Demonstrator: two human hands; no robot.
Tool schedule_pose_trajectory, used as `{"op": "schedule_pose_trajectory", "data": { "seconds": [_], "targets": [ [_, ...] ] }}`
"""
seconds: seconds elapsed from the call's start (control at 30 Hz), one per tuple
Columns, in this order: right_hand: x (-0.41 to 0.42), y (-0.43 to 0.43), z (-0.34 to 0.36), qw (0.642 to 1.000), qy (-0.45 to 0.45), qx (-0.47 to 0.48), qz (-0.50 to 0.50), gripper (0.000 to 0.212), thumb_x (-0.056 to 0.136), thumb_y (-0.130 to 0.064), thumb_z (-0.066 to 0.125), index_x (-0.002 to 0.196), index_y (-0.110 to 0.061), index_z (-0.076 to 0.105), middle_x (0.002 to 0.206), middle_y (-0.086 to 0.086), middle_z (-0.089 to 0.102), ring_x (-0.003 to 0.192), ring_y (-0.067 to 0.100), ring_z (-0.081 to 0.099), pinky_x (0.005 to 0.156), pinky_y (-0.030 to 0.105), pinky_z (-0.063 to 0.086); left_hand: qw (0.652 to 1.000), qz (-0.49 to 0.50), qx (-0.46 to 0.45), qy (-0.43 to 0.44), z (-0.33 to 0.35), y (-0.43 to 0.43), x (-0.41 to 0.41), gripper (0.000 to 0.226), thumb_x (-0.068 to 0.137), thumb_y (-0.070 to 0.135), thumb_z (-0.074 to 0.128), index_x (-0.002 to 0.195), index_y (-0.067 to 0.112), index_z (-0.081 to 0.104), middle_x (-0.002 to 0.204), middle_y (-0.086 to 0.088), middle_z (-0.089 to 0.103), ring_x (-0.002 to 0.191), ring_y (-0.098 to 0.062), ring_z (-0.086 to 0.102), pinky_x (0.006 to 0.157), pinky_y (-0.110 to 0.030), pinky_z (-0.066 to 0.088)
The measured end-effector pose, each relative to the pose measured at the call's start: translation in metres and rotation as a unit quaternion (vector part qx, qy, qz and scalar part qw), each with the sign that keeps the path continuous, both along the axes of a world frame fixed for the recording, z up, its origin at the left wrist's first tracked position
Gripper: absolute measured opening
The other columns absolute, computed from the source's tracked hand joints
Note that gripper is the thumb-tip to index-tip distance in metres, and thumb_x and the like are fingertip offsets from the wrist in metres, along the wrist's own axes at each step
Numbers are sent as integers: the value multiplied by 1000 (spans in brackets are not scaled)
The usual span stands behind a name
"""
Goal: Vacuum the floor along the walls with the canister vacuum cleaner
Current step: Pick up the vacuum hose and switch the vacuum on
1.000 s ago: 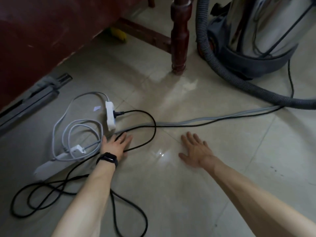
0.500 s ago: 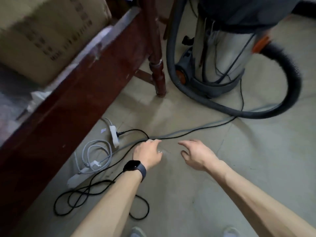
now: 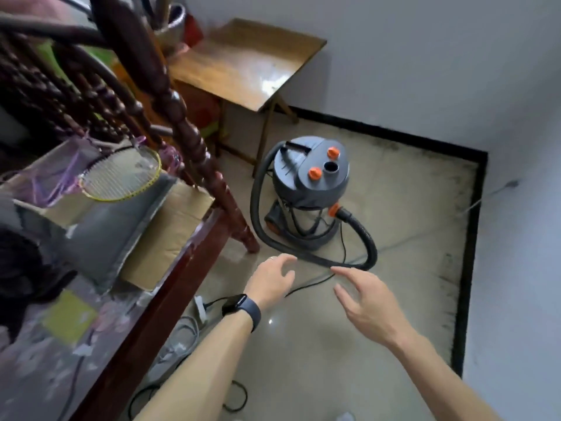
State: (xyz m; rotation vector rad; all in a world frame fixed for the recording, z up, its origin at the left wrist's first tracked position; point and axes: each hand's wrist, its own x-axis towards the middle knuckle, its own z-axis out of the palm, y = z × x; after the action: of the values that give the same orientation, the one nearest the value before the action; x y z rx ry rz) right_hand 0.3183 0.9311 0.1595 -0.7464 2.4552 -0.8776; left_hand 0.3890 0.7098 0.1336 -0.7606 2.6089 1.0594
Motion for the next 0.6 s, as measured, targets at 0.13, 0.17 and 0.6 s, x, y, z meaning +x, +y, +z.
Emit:
{"op": "schedule_pose_trajectory", "data": {
  "seconds": [0.13, 0.17, 0.6],
  "targets": [
    [-31, 34, 60, 998, 8, -39, -46, 30, 97, -26, 67, 126, -30, 70, 118, -24, 65, 115, 0, 56, 96, 8, 33, 998, 37, 16, 50, 53, 11, -22, 33, 94, 23, 56, 125, 27, 63, 121, 7, 66, 108, -8, 60, 96, -21, 45],
    [-38, 40, 68, 997, 5, -46, -62, 28, 97, -25, 67, 125, -31, 70, 116, -26, 65, 111, -2, 56, 93, 3, 32, 996, 52, 20, 66, 59, 12, -26, 30, 93, 21, 57, 122, 26, 65, 117, 7, 67, 104, -5, 60, 92, -17, 44],
    [-197, -26, 33, 996, -62, 30, -49, 32, 97, -29, 65, 129, -28, 64, 126, -18, 67, 123, 5, 60, 104, 25, 44, 988, 139, 59, 43, 17, -80, -157, 28, 91, 22, 60, 117, 30, 65, 111, 5, 67, 98, -8, 62, 92, -24, 47]
  ]
}}
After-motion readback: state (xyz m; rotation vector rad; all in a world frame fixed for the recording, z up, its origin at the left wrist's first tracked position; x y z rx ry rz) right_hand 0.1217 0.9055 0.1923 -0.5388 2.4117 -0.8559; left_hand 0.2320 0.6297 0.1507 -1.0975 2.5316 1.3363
